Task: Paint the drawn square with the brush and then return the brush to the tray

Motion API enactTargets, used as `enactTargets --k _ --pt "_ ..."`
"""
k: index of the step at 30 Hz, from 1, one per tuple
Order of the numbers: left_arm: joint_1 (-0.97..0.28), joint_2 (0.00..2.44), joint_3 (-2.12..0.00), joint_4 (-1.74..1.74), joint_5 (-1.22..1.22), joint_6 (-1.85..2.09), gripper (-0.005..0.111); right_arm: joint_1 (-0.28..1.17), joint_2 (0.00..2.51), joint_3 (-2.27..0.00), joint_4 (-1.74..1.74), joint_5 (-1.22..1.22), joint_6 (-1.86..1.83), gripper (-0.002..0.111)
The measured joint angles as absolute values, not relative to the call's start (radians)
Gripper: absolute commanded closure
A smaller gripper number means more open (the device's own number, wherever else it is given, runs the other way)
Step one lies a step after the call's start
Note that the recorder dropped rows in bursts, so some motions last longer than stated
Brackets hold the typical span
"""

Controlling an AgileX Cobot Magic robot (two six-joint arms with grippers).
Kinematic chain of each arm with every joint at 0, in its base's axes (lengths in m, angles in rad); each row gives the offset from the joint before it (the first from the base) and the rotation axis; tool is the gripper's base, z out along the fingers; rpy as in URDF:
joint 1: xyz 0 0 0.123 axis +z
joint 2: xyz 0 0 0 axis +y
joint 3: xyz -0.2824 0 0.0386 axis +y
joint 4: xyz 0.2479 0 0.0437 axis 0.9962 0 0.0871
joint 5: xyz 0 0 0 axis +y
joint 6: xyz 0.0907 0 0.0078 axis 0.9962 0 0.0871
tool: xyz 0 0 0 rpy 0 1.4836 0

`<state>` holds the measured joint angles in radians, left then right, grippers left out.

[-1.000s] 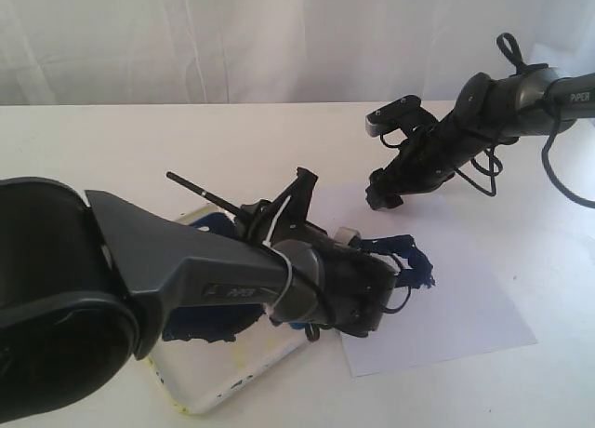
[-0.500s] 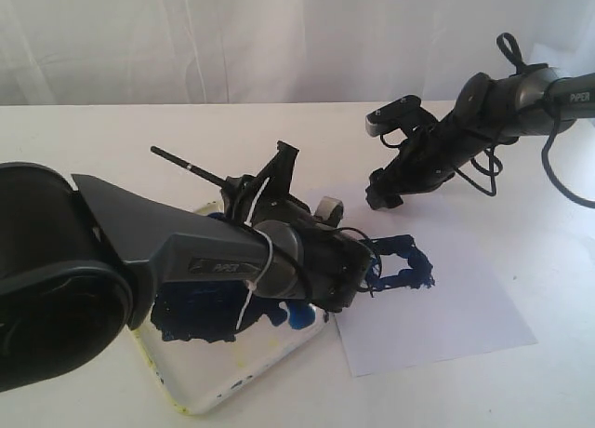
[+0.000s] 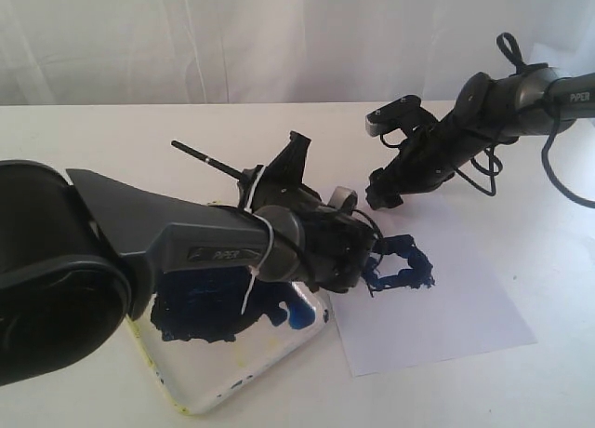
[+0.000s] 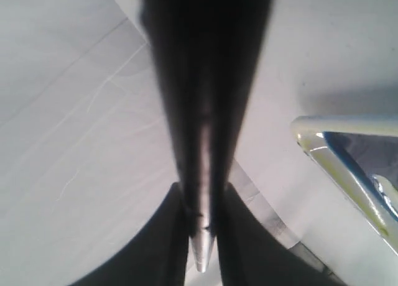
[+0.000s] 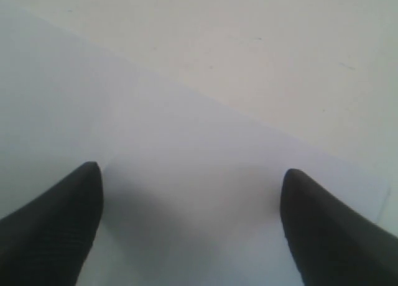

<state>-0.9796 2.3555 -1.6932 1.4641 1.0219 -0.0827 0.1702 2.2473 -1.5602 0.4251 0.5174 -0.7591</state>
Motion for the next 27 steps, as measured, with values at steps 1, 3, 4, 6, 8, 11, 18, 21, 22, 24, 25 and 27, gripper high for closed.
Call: enactTargets --k 1,3,4,6,8,11,18,21,22,24,25,27 --pt "-0.98 2.355 -1.695 1.459 1.022 -0.066 0.107 0.17 2.247 -1.56 0.425 0.517 -0.759 0.035" --pt "-0.978 2.358 -1.698 1.45 1.025 -0.043 0.107 0.17 2.247 -1.56 0.425 0.517 -0.759 0.035" --pt "-0.978 2.362 -1.698 1.445 1.025 -0.035 0.107 0.17 2.247 -1.56 0.425 0.517 -0.759 0.035" --pt "-0.978 2.372 -1.699 1.432 1.028 -0.013 0.107 0.17 2.247 -1.56 0.425 0.517 -0.759 0.035" --pt "-0.978 2.387 -1.708 1.432 1.044 -0.007 0.107 0.17 2.247 -1.56 0.425 0.517 -0.759 0.035" --pt "-0.978 2.407 -1.734 1.432 1.059 0.006 0.107 0.17 2.247 -1.56 0.425 0.517 -0.759 0.035" --pt "-0.978 2.425 -1.782 1.43 1.116 0.048 0.107 0.17 2.247 -1.56 0.425 0.517 -0.759 0.035" --pt "-0.978 2.429 -1.786 1.42 1.118 0.073 0.107 0.17 2.247 -1.56 0.425 0.517 -0.759 0.035" --pt "-0.978 2.433 -1.786 1.415 1.118 0.078 0.107 0.17 2.247 -1.56 0.425 0.517 -0.759 0.035" --pt "-0.982 2.433 -1.786 1.409 1.118 0.088 0.107 0.17 2.247 -1.56 0.425 0.517 -0.759 0.035" --pt "-0.987 2.433 -1.786 1.407 1.118 0.09 0.107 0.17 2.247 -1.56 0.425 0.517 -0.759 0.035" --pt "-1.0 2.433 -1.786 1.402 1.118 0.092 0.107 0.17 2.247 -1.56 0.425 0.517 -0.759 0.035"
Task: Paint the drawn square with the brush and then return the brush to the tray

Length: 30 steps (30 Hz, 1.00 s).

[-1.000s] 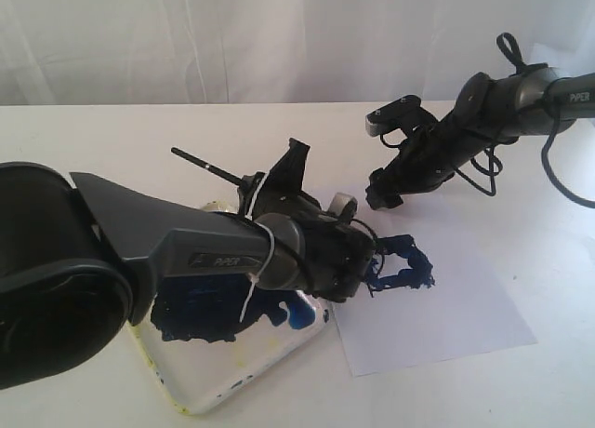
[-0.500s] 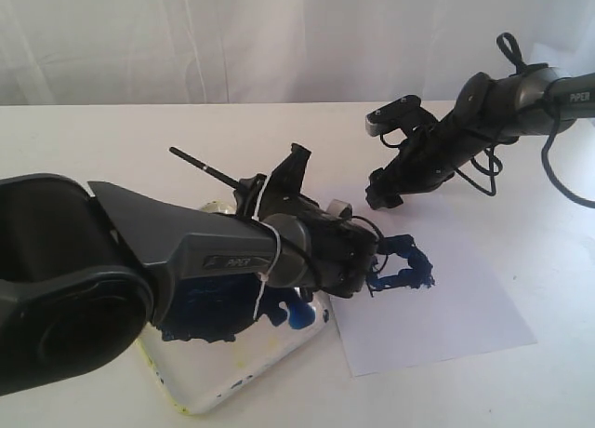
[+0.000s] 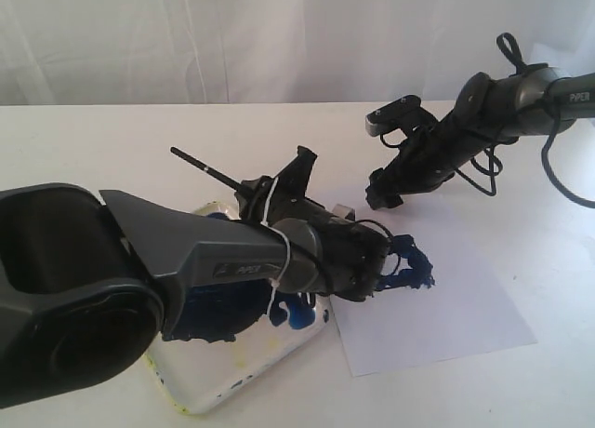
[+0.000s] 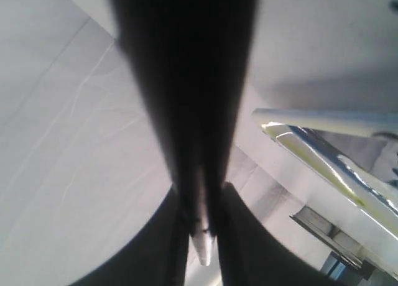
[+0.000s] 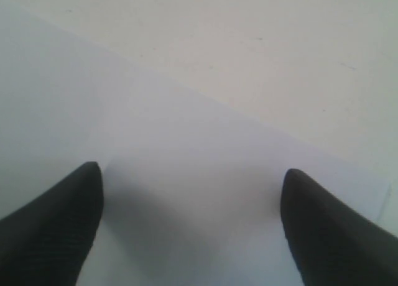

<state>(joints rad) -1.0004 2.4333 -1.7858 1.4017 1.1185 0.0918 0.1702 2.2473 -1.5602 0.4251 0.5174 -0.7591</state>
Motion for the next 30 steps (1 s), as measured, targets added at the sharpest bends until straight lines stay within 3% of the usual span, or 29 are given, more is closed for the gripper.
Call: enactTargets --k 12,30 --pt "-1.063 2.433 -1.786 1.396 1.118 0.105 0.107 0.17 2.247 -1.56 0.425 0.517 -0.759 0.035" --pt "-0.973 2.433 -1.786 1.394 1.118 0.067 0.107 0.17 2.247 -1.56 0.425 0.519 -0.759 0.035"
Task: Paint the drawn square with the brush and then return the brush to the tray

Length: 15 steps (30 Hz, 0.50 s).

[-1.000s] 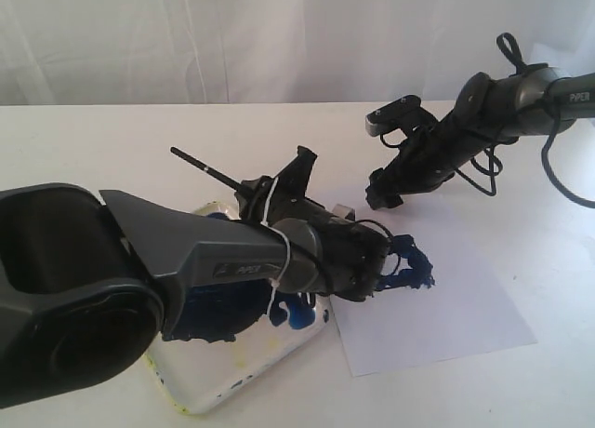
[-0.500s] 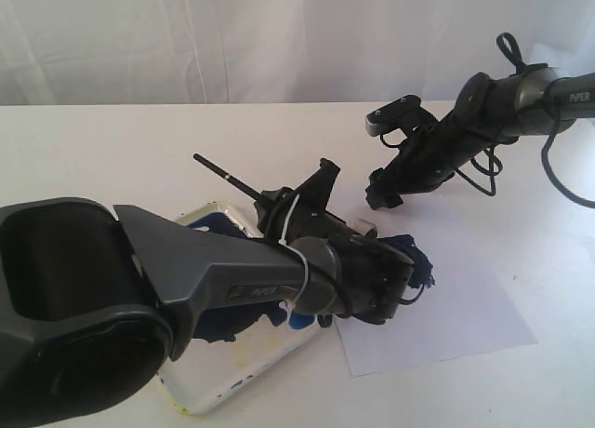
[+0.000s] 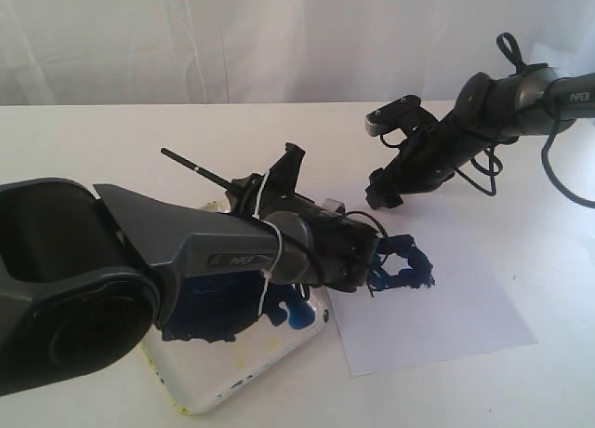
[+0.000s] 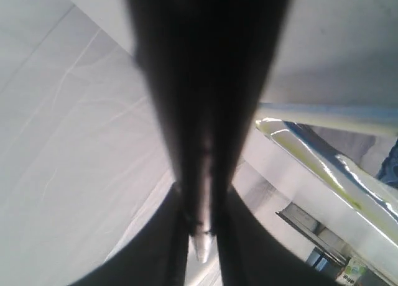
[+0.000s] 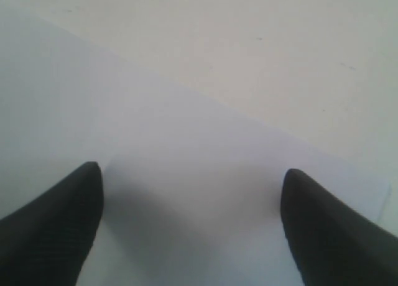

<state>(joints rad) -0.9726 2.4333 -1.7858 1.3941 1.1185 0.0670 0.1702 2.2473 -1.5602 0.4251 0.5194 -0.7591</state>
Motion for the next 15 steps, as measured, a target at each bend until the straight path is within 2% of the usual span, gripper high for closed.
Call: enactTargets --k 9,15 --pt "-1.057 2.433 -1.786 1.394 1.118 0.067 0.107 0.17 2.247 -1.56 0.425 0.519 -0.759 0.035" --pt "-1.036 2.433 -1.786 1.402 1.118 0.065 0.107 0.17 2.247 -1.56 0.425 0.519 -0.759 0.035"
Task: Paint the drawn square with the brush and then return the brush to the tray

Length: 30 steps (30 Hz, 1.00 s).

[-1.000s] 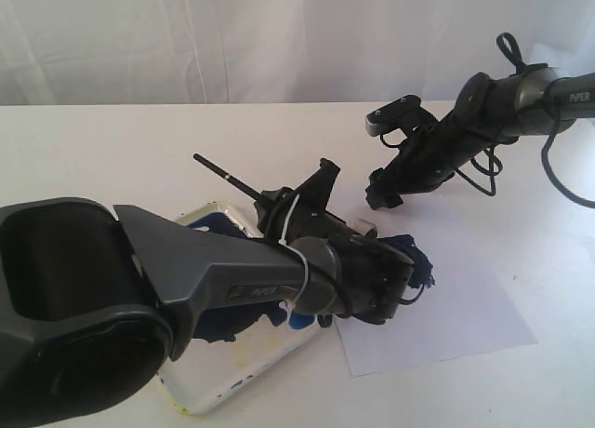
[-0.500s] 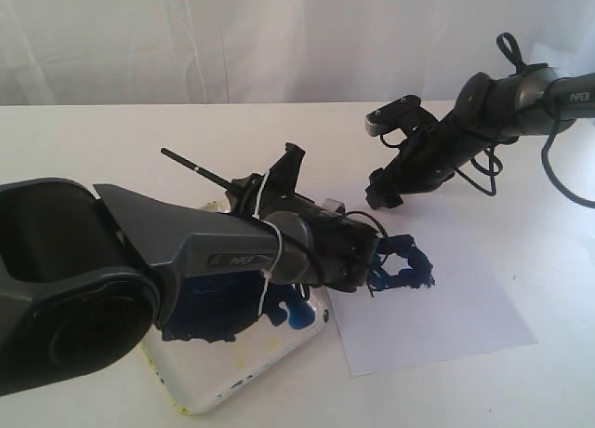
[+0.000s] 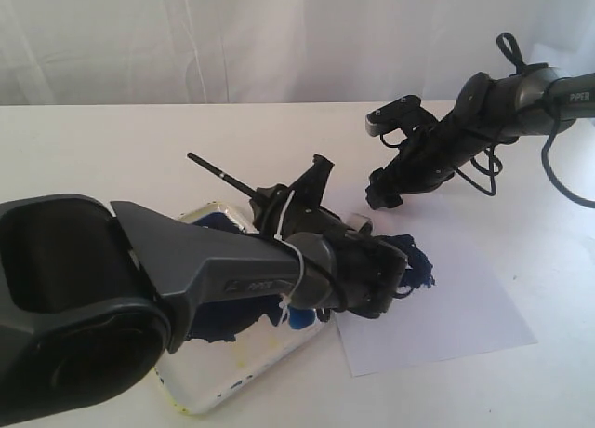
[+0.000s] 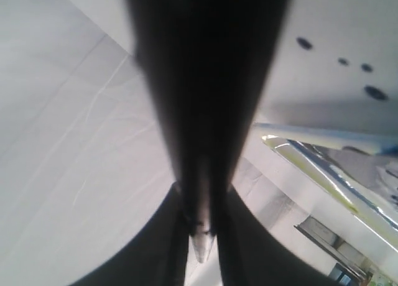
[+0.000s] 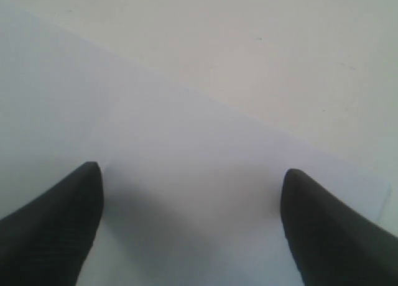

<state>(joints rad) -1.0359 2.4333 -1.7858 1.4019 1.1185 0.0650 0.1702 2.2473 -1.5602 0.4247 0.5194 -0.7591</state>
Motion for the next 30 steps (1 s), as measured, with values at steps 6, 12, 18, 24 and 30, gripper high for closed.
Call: enactTargets --k 6,12,18,24,30 --pt "-0.984 2.433 -1.786 1.439 1.118 0.065 0.107 0.17 2.247 -1.56 0.425 0.519 -0.759 0.035" --pt "-0.979 2.433 -1.8 1.439 1.118 0.053 0.107 0.17 2.247 -1.56 0.425 0.519 -0.759 0.035" --pt "-0.995 2.433 -1.827 1.429 1.108 0.063 0.107 0.17 2.247 -1.56 0.425 0.519 -0.759 0.035" --pt "-1.001 2.437 -1.827 1.401 1.096 0.079 0.107 0.17 2.247 -1.56 0.425 0.519 -0.759 0.035" --pt "-1.023 2.463 -1.827 1.401 1.094 0.085 0.107 0.17 2.247 -1.56 0.425 0.519 -0.759 0.035"
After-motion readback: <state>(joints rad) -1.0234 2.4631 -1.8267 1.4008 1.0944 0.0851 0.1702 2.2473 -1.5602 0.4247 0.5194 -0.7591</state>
